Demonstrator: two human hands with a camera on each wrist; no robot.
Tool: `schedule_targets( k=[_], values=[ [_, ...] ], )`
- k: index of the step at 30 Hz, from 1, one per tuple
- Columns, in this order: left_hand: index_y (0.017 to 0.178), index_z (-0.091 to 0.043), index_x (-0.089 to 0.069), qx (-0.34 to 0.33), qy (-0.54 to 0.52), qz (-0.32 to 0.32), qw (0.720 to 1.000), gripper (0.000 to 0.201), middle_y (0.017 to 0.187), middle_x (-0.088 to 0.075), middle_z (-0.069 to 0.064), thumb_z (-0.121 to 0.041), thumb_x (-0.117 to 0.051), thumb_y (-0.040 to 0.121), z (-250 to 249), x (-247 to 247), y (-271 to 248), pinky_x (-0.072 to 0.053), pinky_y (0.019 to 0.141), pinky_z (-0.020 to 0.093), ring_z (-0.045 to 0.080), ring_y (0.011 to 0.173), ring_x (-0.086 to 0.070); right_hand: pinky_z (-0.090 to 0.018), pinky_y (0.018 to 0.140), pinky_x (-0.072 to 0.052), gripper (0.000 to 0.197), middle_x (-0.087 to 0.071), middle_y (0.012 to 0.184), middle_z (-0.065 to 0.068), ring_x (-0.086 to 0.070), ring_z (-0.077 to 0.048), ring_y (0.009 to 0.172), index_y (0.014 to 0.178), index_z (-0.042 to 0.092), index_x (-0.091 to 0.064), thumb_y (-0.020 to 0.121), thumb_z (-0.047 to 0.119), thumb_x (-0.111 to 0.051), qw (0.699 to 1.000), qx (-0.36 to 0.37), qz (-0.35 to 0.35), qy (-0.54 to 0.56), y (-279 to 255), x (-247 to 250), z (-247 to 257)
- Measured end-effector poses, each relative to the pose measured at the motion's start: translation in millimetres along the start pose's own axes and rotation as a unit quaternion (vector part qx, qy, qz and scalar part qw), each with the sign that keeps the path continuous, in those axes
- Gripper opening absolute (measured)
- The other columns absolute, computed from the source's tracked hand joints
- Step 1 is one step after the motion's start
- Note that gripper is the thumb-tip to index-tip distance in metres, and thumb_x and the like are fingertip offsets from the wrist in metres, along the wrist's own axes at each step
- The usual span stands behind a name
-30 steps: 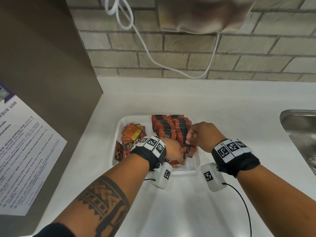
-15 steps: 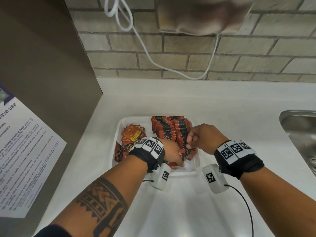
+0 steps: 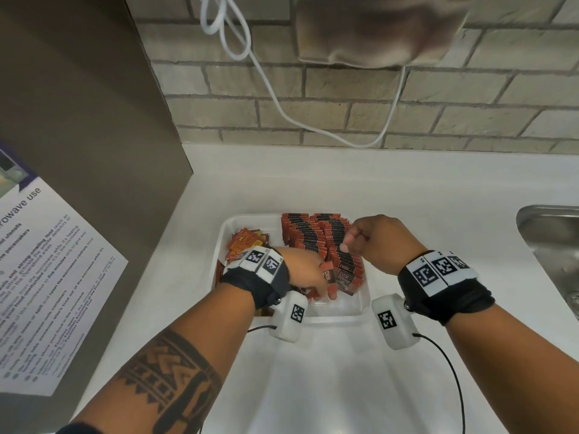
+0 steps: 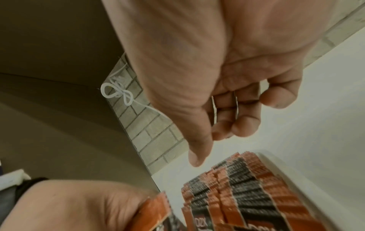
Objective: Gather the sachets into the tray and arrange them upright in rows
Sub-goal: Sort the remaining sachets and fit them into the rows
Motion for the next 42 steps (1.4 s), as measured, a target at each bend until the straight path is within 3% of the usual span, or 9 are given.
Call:
schedule_targets(
  k=[6, 10, 14, 18, 22, 27, 31, 37, 42],
  values=[
    [0.112, -0.004, -0.068, -0.147, -0.329, -0.069, 0.930, 0.020, 0.095, -0.072, 0.008, 0.001, -0.064, 0.094, 19.9, 27.2, -27.8, -0.060, 0.080, 0.034, 0.023, 0.091, -0.070, -0.015, 0.071, -0.046, 0.004, -0.068, 0.085, 0.012, -0.062, -0.004, 0.082, 0.093, 0.027, -0.071, 0.089, 0.027, -0.072, 0.996, 0.050, 0.007, 0.072, 0.5, -4.2, 24.9],
    [0.108, -0.015, -0.069, -0.193, -0.394, -0.141, 0.888, 0.025, 0.100, -0.069, 0.007, 0.001, -0.070, 0.089, 20.6, 38.9, -43.4, -0.062, 0.076, 0.034, 0.022, 0.095, -0.068, -0.019, 0.073, -0.047, 0.012, -0.070, 0.086, 0.008, -0.066, -0.006, 0.081, 0.097, 0.025, -0.070, 0.086, 0.024, -0.075, 0.990, 0.074, 0.017, 0.117, 4.4, -8.5, 45.1],
    [0.109, -0.021, -0.070, -0.215, -0.407, -0.155, 0.874, 0.028, 0.099, -0.071, 0.006, -0.001, -0.070, 0.089, 25.3, 40.4, -52.2, -0.062, 0.072, 0.031, 0.022, 0.092, -0.070, -0.026, 0.078, -0.052, 0.008, -0.072, 0.084, 0.005, -0.068, -0.011, 0.082, 0.090, 0.027, -0.072, 0.084, 0.023, -0.077, 0.988, 0.080, -0.022, 0.130, 10.9, 0.1, 51.1],
    [0.109, -0.009, -0.069, -0.187, -0.356, -0.222, 0.888, 0.025, 0.098, -0.075, 0.010, -0.007, -0.077, 0.085, 40.6, 47.5, -52.5, -0.062, 0.082, 0.042, 0.028, 0.090, -0.073, -0.023, 0.073, -0.051, 0.003, -0.073, 0.077, 0.005, -0.067, -0.009, 0.074, 0.085, 0.025, -0.075, 0.085, 0.024, -0.077, 0.987, 0.079, -0.025, 0.138, 11.8, 3.5, 56.7],
    [0.106, -0.014, -0.072, -0.150, -0.293, -0.269, 0.905, 0.034, 0.098, -0.077, 0.007, -0.020, -0.087, 0.076, 48.6, 51.1, -49.4, -0.061, 0.084, 0.047, 0.029, 0.091, -0.075, -0.017, 0.066, -0.043, 0.008, -0.071, 0.076, 0.011, -0.064, -0.002, 0.073, 0.080, 0.028, -0.074, 0.087, 0.023, -0.075, 0.992, 0.079, -0.034, 0.089, 11.9, 2.4, 61.1],
    [0.090, -0.010, -0.072, 0.034, -0.013, -0.255, 0.966, 0.026, 0.079, -0.072, 0.002, -0.034, -0.079, 0.083, 68.0, 54.2, -52.5, -0.054, 0.068, 0.029, 0.022, 0.075, -0.068, -0.012, 0.065, -0.043, 0.007, -0.072, 0.087, 0.010, -0.063, -0.006, 0.083, 0.087, 0.022, -0.076, 0.087, 0.020, -0.069, 0.998, 0.063, -0.008, -0.003, 12.6, -12.1, 54.5],
    [0.092, -0.007, -0.066, 0.140, 0.131, -0.217, 0.957, 0.019, 0.083, -0.063, 0.003, -0.026, -0.066, 0.089, 70.0, 53.2, -57.7, -0.044, 0.056, 0.023, 0.015, 0.070, -0.058, -0.032, 0.080, -0.055, 0.008, -0.069, 0.087, 0.008, -0.063, -0.013, 0.087, 0.073, 0.030, -0.073, 0.080, 0.031, -0.069, 0.996, 0.032, 0.000, -0.079, 20.3, -31.8, 41.4],
    [0.096, -0.015, -0.070, 0.085, 0.097, -0.118, 0.985, 0.028, 0.090, -0.074, 0.005, -0.042, -0.067, 0.090, 42.8, 29.5, -40.4, -0.057, 0.082, 0.035, 0.021, 0.081, -0.069, -0.033, 0.079, -0.055, 0.017, -0.069, 0.081, 0.009, -0.061, -0.013, 0.084, 0.069, 0.028, -0.076, 0.082, 0.030, -0.066, 0.990, 0.016, 0.020, -0.141, 23.9, -44.0, 42.4],
    [0.097, -0.011, -0.074, 0.080, 0.135, -0.090, 0.984, 0.035, 0.088, -0.075, 0.003, -0.044, -0.065, 0.089, 34.5, 18.1, -18.8, -0.051, 0.072, 0.030, 0.018, 0.073, -0.065, -0.037, 0.084, -0.055, 0.016, -0.065, 0.096, 0.001, -0.058, -0.021, 0.095, 0.081, 0.024, -0.076, 0.082, 0.029, -0.061, 0.983, -0.007, 0.028, -0.184, 29.2, -50.0, 41.8]
  ],
)
Point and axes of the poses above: each hand's wrist, its own y-axis towards the middle knuckle, its own x-axis out of the back of the hand, z = x × y, the point moved 7 cm from there along y, towards the middle knuckle
